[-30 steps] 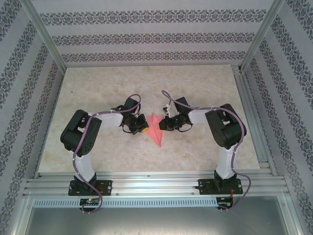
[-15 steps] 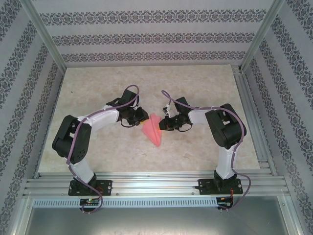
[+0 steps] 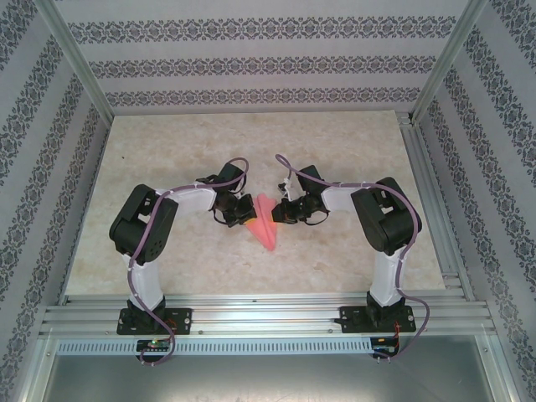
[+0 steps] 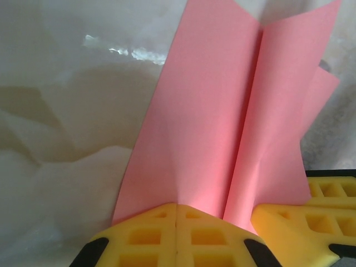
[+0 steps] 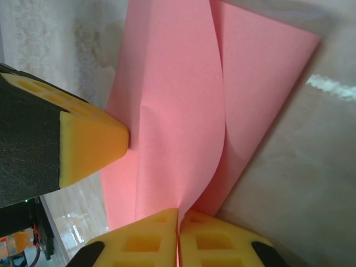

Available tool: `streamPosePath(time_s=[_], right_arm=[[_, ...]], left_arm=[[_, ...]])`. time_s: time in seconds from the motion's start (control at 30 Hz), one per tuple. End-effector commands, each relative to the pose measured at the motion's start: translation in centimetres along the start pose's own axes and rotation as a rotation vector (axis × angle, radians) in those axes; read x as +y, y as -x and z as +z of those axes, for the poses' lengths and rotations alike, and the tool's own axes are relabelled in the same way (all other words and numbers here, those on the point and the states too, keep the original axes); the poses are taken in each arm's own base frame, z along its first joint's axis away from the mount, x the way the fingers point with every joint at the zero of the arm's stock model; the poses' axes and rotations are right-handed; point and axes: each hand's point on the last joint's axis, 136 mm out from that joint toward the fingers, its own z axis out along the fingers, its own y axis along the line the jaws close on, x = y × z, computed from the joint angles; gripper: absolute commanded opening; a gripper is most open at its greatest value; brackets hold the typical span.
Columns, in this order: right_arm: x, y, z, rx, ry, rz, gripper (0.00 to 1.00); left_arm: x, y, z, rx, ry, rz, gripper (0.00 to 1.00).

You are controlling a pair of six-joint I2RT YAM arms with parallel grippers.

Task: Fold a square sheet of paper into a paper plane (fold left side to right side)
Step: Fourth fold the wing at the center of the table.

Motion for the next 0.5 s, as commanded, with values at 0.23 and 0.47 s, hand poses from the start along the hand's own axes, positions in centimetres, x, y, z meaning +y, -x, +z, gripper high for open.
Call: streamPosePath(time_s=[0.23,0.47], right_arm=[[3.2,0.1,-0.4,0.008,0.004,-0.043,0.09],[1.8,-0.5,0.6,0.031,-0.026,-0.023,0.09]], left_arm=[[1.7,-1.3,0.4,0.018,0.060,0.022,0.00],[2.0,-1.3,0.6,0.022,0.064,0.019,0.00]])
